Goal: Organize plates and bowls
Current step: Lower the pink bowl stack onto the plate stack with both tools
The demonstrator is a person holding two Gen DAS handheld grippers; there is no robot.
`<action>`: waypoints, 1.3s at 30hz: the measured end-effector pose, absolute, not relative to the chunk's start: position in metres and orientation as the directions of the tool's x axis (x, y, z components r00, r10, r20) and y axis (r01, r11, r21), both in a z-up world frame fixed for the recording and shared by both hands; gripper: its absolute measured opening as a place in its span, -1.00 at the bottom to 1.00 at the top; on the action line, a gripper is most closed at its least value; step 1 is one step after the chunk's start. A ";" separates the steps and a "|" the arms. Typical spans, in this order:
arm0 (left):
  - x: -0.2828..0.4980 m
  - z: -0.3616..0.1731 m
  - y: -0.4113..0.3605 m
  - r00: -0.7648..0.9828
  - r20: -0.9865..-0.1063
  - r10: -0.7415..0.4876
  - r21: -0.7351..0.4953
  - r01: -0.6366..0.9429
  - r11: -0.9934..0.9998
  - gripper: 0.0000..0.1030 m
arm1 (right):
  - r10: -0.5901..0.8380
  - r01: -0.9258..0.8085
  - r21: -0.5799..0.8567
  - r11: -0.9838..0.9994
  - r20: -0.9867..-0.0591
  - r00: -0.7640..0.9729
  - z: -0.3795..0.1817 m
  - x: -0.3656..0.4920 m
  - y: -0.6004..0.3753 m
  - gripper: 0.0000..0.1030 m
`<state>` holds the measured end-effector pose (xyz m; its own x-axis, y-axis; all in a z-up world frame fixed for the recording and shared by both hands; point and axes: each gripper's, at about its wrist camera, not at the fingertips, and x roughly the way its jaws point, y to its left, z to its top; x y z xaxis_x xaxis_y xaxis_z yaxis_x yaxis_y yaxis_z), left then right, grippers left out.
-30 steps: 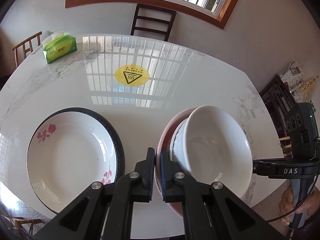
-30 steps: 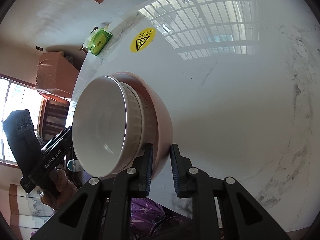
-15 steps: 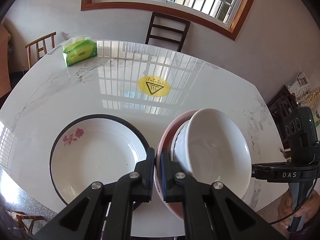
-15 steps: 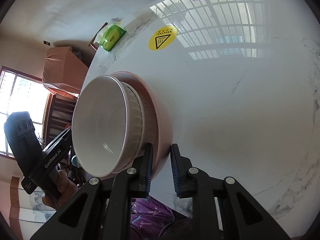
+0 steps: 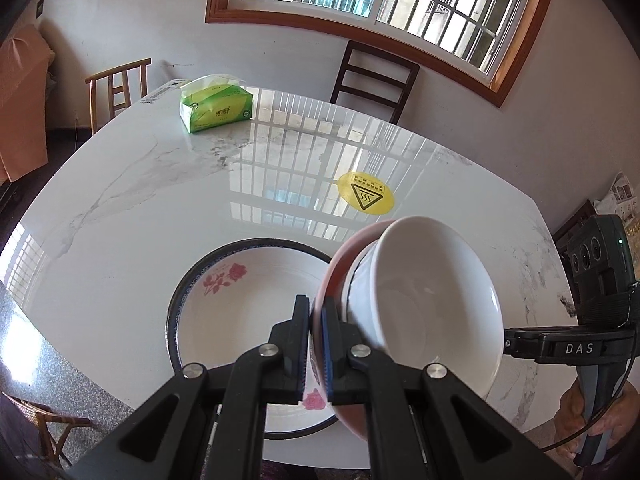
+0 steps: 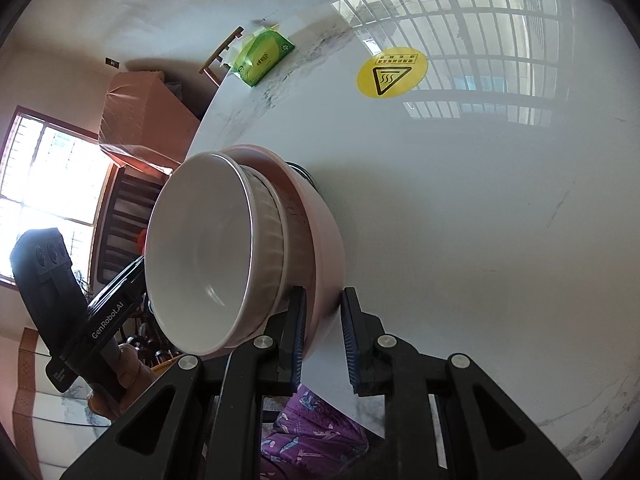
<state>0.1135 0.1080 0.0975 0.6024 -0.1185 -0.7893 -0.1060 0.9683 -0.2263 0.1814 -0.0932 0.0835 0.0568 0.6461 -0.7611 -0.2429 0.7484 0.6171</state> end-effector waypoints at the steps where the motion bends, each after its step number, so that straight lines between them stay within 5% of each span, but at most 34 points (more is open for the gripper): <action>1: 0.113 0.098 0.113 0.604 -0.789 -0.114 -0.227 -0.114 0.967 -0.92 | 0.647 -0.249 0.618 0.746 -0.761 0.052 0.084 0.182 -0.088 -0.62; 39: 0.106 0.068 0.188 0.582 -0.807 -0.103 -0.288 -0.235 0.928 -0.93 | 0.610 -0.308 0.587 0.749 -0.792 -0.028 0.076 0.198 -0.005 -0.62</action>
<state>0.1062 0.1881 0.0677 0.5821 -0.1031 -0.8065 -0.2347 0.9284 -0.2881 0.1980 -0.0049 0.0758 -0.0276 0.6095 -0.7923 -0.3079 0.7489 0.5868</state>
